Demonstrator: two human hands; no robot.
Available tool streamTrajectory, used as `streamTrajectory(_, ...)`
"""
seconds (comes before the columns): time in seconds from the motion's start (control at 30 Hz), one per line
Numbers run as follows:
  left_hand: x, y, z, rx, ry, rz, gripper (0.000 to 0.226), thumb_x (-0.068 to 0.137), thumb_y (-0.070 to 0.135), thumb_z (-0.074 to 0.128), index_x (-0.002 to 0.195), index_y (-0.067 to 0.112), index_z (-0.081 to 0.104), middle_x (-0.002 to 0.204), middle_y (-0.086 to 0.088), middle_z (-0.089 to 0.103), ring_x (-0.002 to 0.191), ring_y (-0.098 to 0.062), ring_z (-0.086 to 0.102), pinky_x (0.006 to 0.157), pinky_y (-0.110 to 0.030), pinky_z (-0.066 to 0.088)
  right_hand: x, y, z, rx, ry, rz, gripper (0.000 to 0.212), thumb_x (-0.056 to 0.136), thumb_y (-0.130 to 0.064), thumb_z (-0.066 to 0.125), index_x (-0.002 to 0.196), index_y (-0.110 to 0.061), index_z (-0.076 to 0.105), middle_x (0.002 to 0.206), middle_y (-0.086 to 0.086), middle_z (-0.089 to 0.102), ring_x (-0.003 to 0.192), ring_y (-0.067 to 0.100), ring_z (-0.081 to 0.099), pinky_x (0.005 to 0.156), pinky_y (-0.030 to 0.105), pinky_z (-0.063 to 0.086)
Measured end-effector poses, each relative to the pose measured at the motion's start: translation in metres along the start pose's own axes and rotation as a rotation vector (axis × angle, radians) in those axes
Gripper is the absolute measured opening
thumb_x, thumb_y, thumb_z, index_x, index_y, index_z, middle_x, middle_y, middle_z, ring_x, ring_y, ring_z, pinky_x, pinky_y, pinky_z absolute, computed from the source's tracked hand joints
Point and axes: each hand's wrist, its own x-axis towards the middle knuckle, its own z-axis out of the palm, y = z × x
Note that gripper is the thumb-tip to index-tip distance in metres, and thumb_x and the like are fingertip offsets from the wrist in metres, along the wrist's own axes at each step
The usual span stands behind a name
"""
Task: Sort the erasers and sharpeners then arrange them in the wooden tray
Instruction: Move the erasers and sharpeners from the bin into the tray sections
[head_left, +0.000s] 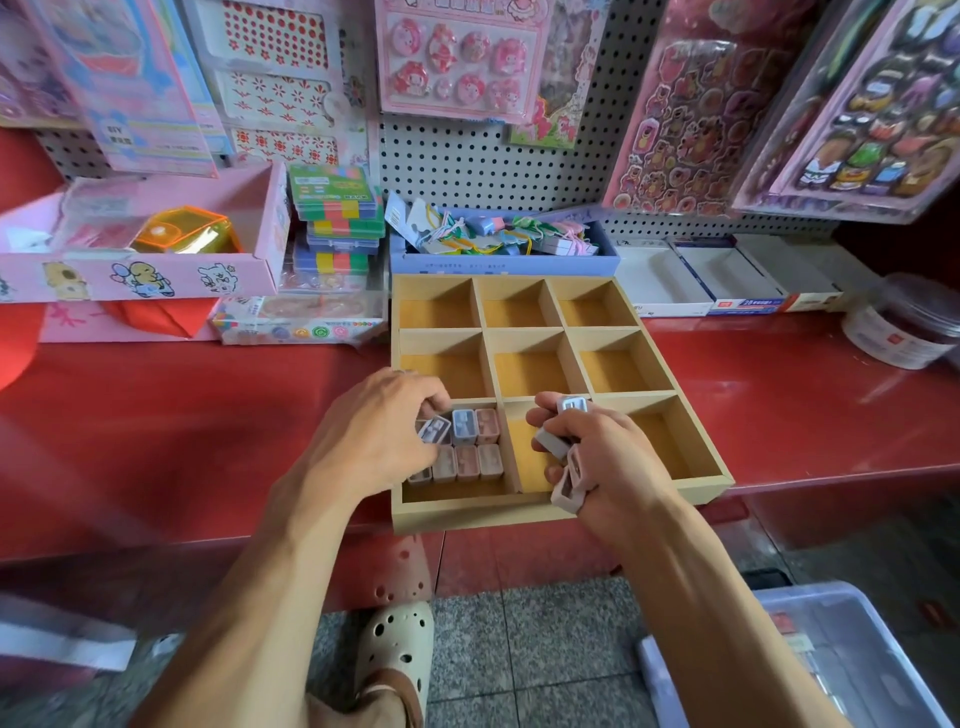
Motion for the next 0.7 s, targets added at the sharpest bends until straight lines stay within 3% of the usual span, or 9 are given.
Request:
streamTrajectory(0.13, 0.002, 0.000, 0.001, -0.005, 0.015, -0.010, 0.031, 0.073, 0.017, 0.080, 0.094, 0.034, 0.065, 0.081, 0.023, 0.058, 0.087, -0.006, 0.052, 0.074, -0.028, 0.044, 0.001, 0.000, 0.000, 0.013, -0.001, 0.006, 0.027, 0.095, 0.004, 0.048, 0.106, -0.008, 0.069, 0.099, 0.007, 0.071, 0.082, 0.018, 0.061, 0.060, 0.028, 0.044)
streamTrajectory(0.4, 0.006, 0.007, 0.008, 0.032, 0.072, 0.045, 0.028, 0.075, 0.033, 0.083, 0.097, 0.032, 0.065, 0.081, 0.020, 0.059, 0.081, -0.005, 0.052, 0.070, -0.027, 0.044, 0.002, 0.002, 0.000, 0.014, -0.040, -0.003, 0.025, 0.095, 0.003, 0.050, 0.107, -0.008, 0.069, 0.099, 0.007, 0.071, 0.081, 0.017, 0.061, 0.059, 0.027, 0.043)
streamTrajectory(0.57, 0.003, 0.017, 0.012, -0.262, 0.168, 0.098, 0.027, 0.068, 0.043, 0.084, 0.087, 0.028, 0.070, 0.077, 0.017, 0.060, 0.065, 0.001, 0.052, 0.063, -0.026, 0.049, 0.003, 0.002, 0.005, 0.026, -0.079, -0.013, 0.021, 0.096, 0.001, 0.054, 0.108, -0.008, 0.069, 0.098, 0.005, 0.074, 0.077, 0.014, 0.064, 0.058, 0.026, 0.041)
streamTrajectory(0.7, 0.004, 0.028, 0.019, -0.372, 0.142, 0.155, 0.027, 0.066, 0.040, 0.087, 0.083, 0.027, 0.072, 0.078, 0.012, 0.059, 0.066, 0.004, 0.052, 0.059, -0.021, 0.046, 0.005, 0.003, 0.011, 0.074, -0.084, -0.004, 0.016, 0.095, -0.001, 0.059, 0.106, -0.005, 0.070, 0.089, 0.008, 0.071, 0.062, 0.011, 0.057, 0.055, 0.025, 0.038)
